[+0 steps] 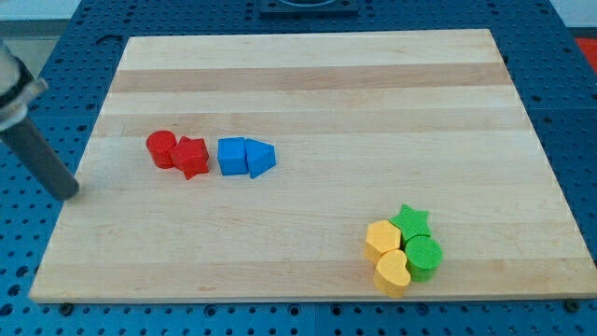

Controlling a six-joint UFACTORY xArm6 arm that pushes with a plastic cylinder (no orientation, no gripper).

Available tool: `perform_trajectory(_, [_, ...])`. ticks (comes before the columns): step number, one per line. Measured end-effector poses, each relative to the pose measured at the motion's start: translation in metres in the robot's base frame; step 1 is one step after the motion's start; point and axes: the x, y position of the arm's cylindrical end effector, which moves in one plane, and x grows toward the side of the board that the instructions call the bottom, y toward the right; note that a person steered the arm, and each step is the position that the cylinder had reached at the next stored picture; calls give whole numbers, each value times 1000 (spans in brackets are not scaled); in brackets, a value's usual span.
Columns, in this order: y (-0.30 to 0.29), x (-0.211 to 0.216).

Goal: Put your hand at the top of the red circle

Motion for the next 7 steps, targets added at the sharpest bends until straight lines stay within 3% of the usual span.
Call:
perform_trajectory(2, [40,-98])
perform_trajectory(3, [90,-116])
perform_trajectory(5, [132,-91])
perform_trajectory(7, [124,-88])
